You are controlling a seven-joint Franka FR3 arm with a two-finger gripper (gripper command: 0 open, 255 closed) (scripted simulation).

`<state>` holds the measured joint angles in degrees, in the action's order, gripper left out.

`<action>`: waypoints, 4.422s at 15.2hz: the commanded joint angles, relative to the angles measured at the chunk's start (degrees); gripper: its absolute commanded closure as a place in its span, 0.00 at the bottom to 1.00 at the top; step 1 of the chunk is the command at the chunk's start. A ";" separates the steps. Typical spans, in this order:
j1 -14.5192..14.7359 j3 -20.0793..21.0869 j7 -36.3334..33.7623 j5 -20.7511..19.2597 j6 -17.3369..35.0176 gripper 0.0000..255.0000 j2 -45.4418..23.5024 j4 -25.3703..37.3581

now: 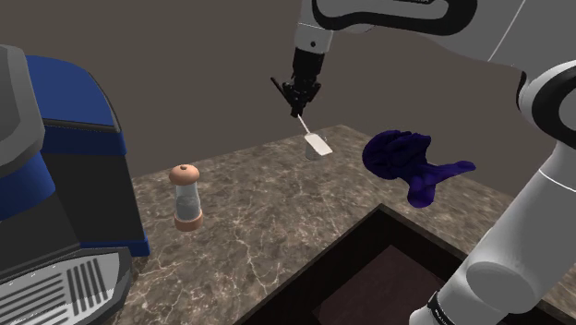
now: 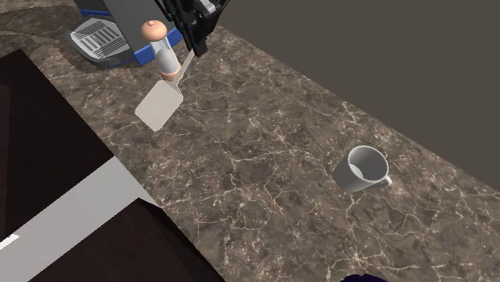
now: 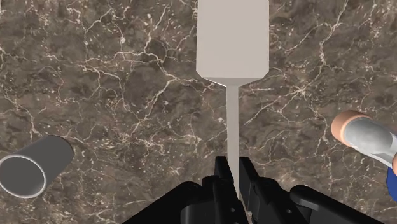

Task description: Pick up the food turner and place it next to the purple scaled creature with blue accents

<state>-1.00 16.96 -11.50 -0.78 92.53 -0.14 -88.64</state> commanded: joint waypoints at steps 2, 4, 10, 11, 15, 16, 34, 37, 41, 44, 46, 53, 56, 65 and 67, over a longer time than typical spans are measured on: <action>0.12 0.12 -0.19 -0.25 -2.40 1.00 -0.82 3.15; -1.38 -1.35 2.73 0.70 -1.81 1.00 1.92 -0.02; -5.18 -6.19 11.44 2.34 -0.88 1.00 8.40 -7.32; -5.76 -7.03 12.88 2.46 -0.81 1.00 9.25 -8.25; -7.94 -10.52 18.58 2.59 -0.68 1.00 12.00 -11.22; -8.47 -11.42 19.99 2.56 -0.68 1.00 12.53 -11.79; -9.77 -13.65 23.88 2.53 10.99 1.00 15.62 -26.62; -9.76 -13.63 23.92 2.55 13.30 1.00 15.68 -28.99; -9.74 -13.59 23.97 2.59 16.38 1.00 15.58 -31.97; -9.72 -13.56 24.00 2.60 18.70 1.00 15.37 -34.08; -9.72 -13.54 24.02 2.62 20.25 1.00 15.17 -35.43; -9.69 -13.46 24.07 2.64 25.72 1.00 14.07 -39.80; -9.68 -13.42 24.08 2.65 28.09 1.00 13.39 -41.50; -9.66 -13.30 24.10 2.62 35.28 1.00 10.66 -45.96; -9.66 -13.28 24.10 2.60 36.90 1.00 9.90 -46.82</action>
<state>-10.70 3.61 12.69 1.82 128.54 10.15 -134.99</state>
